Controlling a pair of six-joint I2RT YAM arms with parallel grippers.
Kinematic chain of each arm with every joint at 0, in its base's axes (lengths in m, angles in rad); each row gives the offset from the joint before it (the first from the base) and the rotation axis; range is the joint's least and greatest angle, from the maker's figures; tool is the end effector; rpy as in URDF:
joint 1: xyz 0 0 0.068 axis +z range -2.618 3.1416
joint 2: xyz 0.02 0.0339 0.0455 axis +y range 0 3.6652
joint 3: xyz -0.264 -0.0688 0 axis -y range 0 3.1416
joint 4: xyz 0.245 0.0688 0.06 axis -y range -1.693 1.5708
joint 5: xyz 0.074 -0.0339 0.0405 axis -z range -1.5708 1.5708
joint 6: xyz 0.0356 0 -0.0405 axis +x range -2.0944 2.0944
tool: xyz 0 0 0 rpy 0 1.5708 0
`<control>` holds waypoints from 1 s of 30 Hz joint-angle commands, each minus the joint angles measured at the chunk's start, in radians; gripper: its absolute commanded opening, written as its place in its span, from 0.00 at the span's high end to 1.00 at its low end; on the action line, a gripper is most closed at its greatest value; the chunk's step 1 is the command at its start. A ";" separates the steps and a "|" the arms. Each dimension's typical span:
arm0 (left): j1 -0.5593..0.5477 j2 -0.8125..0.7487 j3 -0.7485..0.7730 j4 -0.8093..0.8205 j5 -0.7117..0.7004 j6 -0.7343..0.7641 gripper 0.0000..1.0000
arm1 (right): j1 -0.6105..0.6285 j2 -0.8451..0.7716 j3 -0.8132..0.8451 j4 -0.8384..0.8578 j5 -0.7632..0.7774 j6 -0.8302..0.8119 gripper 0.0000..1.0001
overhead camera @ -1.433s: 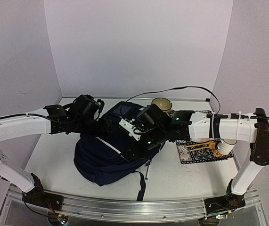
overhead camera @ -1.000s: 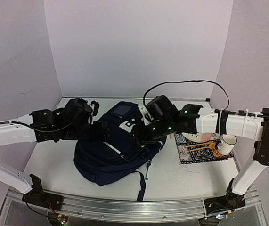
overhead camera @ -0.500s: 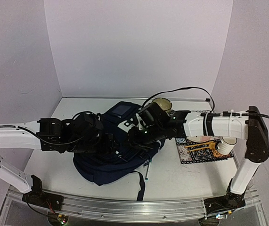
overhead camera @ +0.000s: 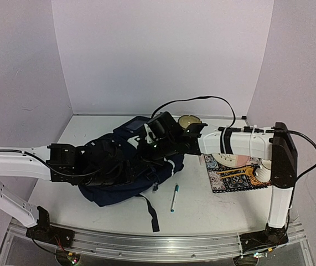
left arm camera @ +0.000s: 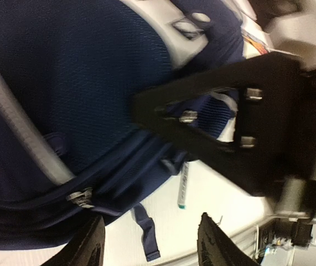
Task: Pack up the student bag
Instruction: Move the student bag to the center of the board.
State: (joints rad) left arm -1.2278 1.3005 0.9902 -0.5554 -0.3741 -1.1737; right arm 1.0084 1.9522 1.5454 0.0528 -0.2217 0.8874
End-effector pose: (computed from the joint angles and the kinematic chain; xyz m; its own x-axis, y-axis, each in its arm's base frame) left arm 0.1032 -0.2504 0.2686 -0.8340 -0.2170 -0.5073 0.0720 0.8687 -0.4900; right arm 0.2435 0.4009 0.2790 -0.8419 0.0829 -0.5332 -0.4472 0.4457 0.7755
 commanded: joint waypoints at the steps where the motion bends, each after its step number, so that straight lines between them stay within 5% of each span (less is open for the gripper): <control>1: -0.004 -0.050 -0.049 -0.068 -0.089 -0.145 0.44 | 0.002 0.007 0.063 0.063 0.022 -0.041 1.00; 12: -0.016 0.036 0.002 -0.066 -0.207 -0.205 0.45 | 0.001 0.026 0.076 0.091 0.019 -0.038 1.00; 21: -0.015 0.095 -0.018 -0.001 -0.235 -0.213 0.64 | 0.002 0.030 0.083 0.104 -0.001 -0.036 1.00; 30: -0.015 0.122 -0.037 0.080 -0.271 -0.243 0.69 | 0.013 0.030 0.089 0.109 -0.011 -0.037 1.00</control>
State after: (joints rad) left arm -1.2446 1.4001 0.9481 -0.5588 -0.6033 -1.3934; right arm 1.0039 1.9804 1.5690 0.0708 -0.2107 0.8832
